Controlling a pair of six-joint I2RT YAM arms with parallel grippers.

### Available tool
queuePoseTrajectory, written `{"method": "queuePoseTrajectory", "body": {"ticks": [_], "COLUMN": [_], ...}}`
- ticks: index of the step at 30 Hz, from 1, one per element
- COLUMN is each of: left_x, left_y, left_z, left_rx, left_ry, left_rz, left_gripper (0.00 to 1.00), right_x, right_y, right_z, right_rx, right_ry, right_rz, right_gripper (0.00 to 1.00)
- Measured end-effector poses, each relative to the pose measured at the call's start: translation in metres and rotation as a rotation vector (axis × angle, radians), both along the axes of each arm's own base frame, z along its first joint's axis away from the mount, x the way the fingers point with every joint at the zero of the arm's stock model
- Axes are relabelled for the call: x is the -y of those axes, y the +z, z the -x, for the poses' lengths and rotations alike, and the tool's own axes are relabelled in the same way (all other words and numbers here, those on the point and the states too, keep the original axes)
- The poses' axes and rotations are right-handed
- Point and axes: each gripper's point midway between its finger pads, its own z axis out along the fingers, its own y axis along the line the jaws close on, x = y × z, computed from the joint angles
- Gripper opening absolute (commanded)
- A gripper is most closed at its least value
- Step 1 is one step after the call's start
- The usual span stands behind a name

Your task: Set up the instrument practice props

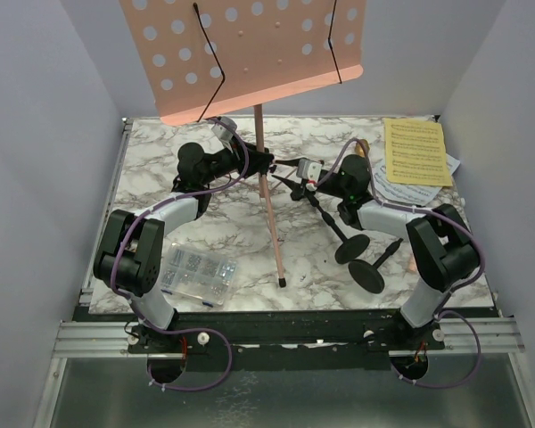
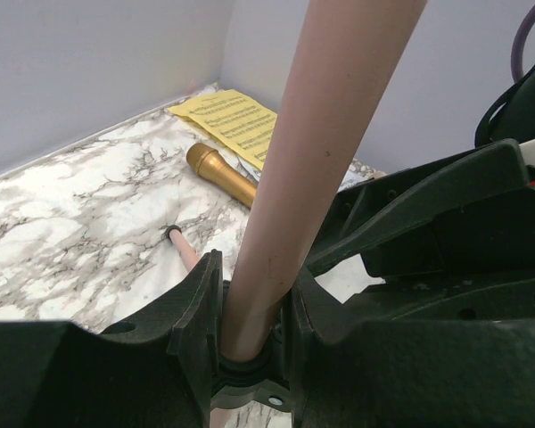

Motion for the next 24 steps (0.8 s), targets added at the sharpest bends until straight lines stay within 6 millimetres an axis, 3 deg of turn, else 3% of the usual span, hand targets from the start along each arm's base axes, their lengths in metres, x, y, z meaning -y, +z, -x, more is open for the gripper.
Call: {"method": "queuePoseTrajectory", "body": {"ticks": [3, 7, 11, 17, 24], "left_x": [0.0, 0.0, -0.001, -0.001, -0.001], "left_y": [0.0, 0.0, 0.002, 0.003, 0.004], "left_z": [0.0, 0.0, 0.0, 0.0, 0.001], "left_rx": [0.0, 0.0, -0.001, -0.009, -0.009], "left_ry": [0.0, 0.0, 0.0, 0.001, -0.003], "left_rz": [0.0, 0.001, 0.006, 0.017, 0.018], "left_gripper": [0.0, 0.0, 0.0, 0.0, 0.0], "right_x": [-0.001, -0.004, -0.008, -0.006, -0.008], "right_y": [-0.005, -0.01, -0.01, -0.009, -0.011], "right_z": [-0.004, -0.01, -0.013, -0.013, -0.01], "right_rx": [-0.028, -0.09, -0.214, -0.548, -1.092], "right_ry": [-0.007, -0.014, -0.017, -0.059, -0.135], "right_rz": [-0.003, -0.024, -0.075, -0.227, -0.356], "right_gripper": [0.4, 0.19, 0.06, 0.0, 0.0]}}
